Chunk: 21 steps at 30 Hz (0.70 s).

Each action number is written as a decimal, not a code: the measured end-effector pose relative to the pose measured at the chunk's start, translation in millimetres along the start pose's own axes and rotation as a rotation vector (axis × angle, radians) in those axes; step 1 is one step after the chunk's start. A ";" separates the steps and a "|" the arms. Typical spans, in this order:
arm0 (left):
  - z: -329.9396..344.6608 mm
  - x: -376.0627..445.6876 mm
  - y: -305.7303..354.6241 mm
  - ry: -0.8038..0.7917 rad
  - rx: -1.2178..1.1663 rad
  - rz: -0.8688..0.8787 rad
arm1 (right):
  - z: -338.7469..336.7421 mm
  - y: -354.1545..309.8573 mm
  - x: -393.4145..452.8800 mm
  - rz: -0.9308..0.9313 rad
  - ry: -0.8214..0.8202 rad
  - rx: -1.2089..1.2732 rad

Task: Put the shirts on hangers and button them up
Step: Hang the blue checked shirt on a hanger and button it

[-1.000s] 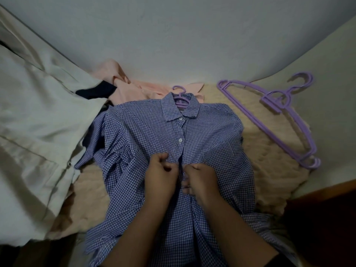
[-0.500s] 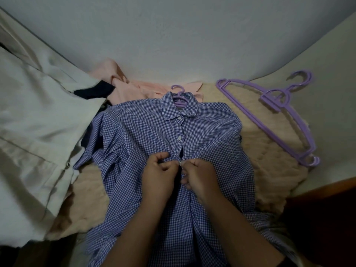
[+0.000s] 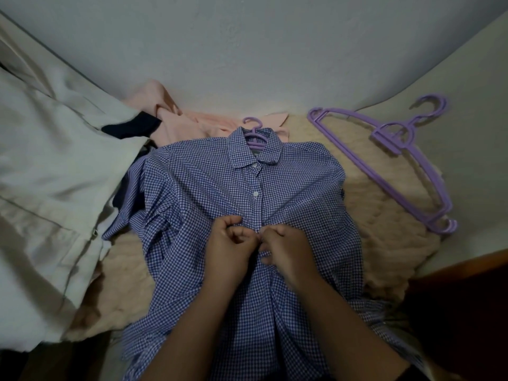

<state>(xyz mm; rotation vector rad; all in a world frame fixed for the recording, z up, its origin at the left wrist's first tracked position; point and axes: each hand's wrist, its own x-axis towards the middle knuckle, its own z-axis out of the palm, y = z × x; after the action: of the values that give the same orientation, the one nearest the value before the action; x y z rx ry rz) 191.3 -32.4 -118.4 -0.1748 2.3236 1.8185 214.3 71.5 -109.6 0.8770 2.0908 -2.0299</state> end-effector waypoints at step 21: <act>-36.1 -17.1 11.1 -0.178 0.556 0.086 | -41.0 1.7 -13.7 -0.302 -0.016 -0.677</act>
<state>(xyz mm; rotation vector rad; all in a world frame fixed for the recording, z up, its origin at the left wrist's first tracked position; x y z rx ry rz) 203.1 -65.2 -95.8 0.1607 2.6207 1.0956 239.4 105.5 -100.5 0.4429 2.7502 -1.2307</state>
